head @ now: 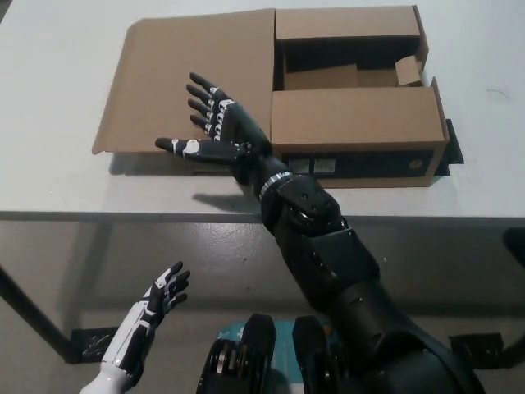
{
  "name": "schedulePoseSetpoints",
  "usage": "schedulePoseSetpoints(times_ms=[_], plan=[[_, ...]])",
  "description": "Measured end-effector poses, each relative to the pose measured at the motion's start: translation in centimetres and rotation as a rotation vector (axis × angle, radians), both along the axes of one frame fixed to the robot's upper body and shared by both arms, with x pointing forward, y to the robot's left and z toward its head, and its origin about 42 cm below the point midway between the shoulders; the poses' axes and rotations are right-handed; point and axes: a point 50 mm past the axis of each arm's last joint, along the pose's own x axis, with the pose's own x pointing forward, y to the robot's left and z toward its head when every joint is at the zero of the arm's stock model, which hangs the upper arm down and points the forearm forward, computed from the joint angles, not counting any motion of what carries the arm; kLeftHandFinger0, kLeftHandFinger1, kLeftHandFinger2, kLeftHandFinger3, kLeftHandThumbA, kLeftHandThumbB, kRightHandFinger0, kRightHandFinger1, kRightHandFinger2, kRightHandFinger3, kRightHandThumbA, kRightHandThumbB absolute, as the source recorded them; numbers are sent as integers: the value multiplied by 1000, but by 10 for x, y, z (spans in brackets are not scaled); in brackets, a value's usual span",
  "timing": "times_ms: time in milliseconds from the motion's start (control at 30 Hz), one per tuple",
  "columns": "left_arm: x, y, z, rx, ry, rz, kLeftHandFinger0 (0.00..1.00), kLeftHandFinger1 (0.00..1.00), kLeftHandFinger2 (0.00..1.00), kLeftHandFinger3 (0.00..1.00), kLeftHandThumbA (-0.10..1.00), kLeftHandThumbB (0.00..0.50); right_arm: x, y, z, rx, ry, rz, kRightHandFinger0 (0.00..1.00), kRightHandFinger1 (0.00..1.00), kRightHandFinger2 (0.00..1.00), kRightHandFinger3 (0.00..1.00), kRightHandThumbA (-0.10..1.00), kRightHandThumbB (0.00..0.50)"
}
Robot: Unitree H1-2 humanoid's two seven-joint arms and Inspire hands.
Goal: A small storage box is placed at the center of the table and the robot uses its right hand to slide under its lid and push it upwards to open it
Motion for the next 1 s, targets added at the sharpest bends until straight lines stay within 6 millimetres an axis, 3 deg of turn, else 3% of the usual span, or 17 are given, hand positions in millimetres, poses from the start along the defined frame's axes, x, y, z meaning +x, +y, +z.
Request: schedulePoseSetpoints(times_ms=[133, 267, 333, 467, 567, 667, 833, 1000], plan=[[0, 0, 0, 1, 1, -3, 1000, 1000, 1000, 1000, 1000, 339, 0, -3, 19, 30, -64, -5, 1000, 1000, 1000, 1000, 1000, 281], [0, 0, 0, 1, 2, -8, 1000, 1000, 1000, 1000, 1000, 327, -3, -9, 54, 84, -175, -10, 1000, 1000, 1000, 1000, 1000, 293], [0, 0, 0, 2, 3, -10, 1000, 1000, 1000, 1000, 1000, 319, -6, -15, 76, 114, -239, -13, 1000, 1000, 1000, 1000, 1000, 334], [0, 0, -1, 2, 5, -10, 1000, 1000, 1000, 1000, 1000, 340, -12, -25, 103, 153, -316, -19, 1000, 1000, 1000, 1000, 1000, 348], [0, 0, -1, 2, 7, -10, 1000, 1000, 1000, 1000, 1000, 305, -19, -42, 128, 186, -392, -34, 1000, 1000, 1000, 1000, 1000, 351], [0, 0, -2, 2, 9, -10, 1000, 1000, 1000, 1000, 1000, 319, -29, -61, 144, 205, -458, -54, 1000, 1000, 1000, 1000, 1000, 359], [0, 0, -2, 2, 10, -9, 1000, 1000, 1000, 1000, 1000, 321, -49, -98, 148, 204, -536, -102, 1000, 1000, 1000, 1000, 1000, 373], [-1, 0, -2, 2, 12, -9, 1000, 1000, 1000, 1000, 1000, 324, -80, -148, 123, 170, -579, -181, 1000, 1000, 1000, 1000, 1000, 379]])
